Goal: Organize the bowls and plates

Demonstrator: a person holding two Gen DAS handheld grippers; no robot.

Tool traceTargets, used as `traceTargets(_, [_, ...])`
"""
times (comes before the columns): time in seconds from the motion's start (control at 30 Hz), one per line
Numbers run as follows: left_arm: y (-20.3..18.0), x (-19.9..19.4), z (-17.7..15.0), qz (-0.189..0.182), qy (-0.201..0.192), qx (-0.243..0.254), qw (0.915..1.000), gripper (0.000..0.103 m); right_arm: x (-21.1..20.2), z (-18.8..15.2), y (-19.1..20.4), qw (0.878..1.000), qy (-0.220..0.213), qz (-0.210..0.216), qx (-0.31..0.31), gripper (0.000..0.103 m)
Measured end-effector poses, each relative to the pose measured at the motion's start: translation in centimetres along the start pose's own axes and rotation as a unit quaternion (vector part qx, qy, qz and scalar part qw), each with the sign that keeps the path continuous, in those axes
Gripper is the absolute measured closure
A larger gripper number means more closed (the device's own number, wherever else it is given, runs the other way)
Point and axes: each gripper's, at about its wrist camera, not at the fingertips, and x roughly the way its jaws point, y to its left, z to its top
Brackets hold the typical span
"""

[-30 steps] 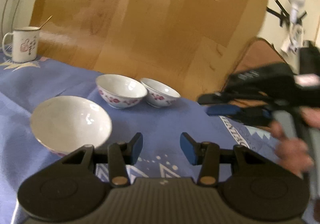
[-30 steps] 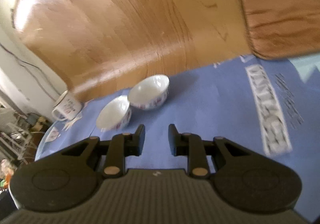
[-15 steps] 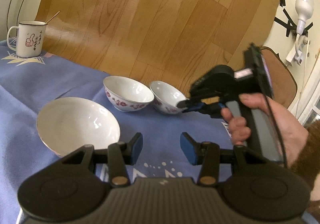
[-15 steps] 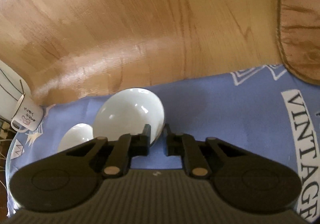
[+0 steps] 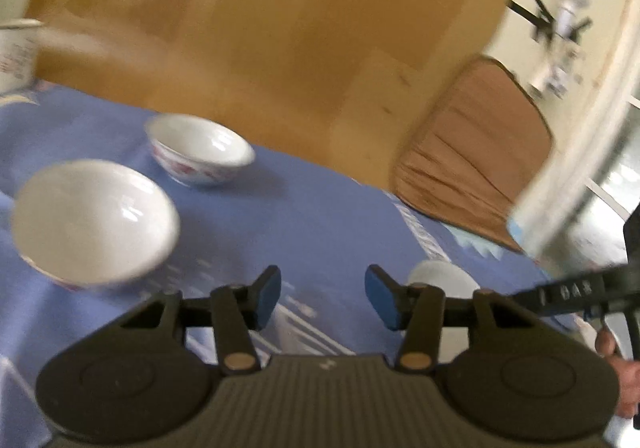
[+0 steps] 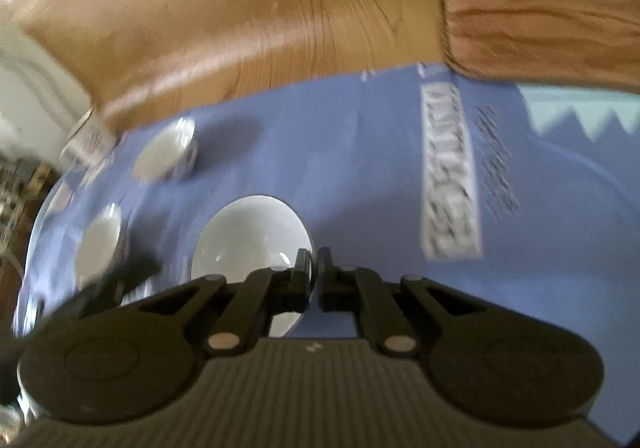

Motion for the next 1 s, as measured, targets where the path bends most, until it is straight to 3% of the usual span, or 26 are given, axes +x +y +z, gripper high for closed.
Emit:
traceTargets(0.2, [-4.3,1.1,-0.8,-0.062,0.053,0.034,0.9961,0.055,-2.9,-3.4,-1.8,1.0,-0.018,-0.014,0.006,0.097])
traceTargets(0.33, [-7.7,2.6,-1.6,-0.056,0.085,0.07,0.9924,0.057,-3.3,-4.2,-3.1,0.999,-0.032,-0.004,0.027,0.097])
traceTargets(0.4, [-9.0,3.6,-2.1,-0.046,0.101,0.085,0.9902,0.068,-3.5,-4.4,-3.6,0.999,-0.036,-0.001,0.033,0.097])
traceTargets(0.43, [-9.7,4.3,-2.4,-0.043,0.113,0.092,0.9885,0.083,-3.6,-4.5,-3.8,0.999,-0.04,0.001,0.033,0.097])
traceTargets(0.47, [-10.2,4.8,-2.6,-0.05,0.123,0.091,0.9869,0.091,-4.0,-4.8,-4.0,0.999,-0.043,0.001,0.033,0.097])
traceTargets(0.7, [-14.7,7.6,-2.7,-0.066,0.14,0.115,0.9813,0.091,-6.4,-4.9,-6.9,0.996,-0.083,-0.031,0.034,0.097])
traceTargets(1.0, [-19.7,12.7,-2.2,-0.076,0.154,0.132,0.9762,0.088,-7.7,-4.2,-10.0,0.984,-0.126,-0.124,0.003,0.097])
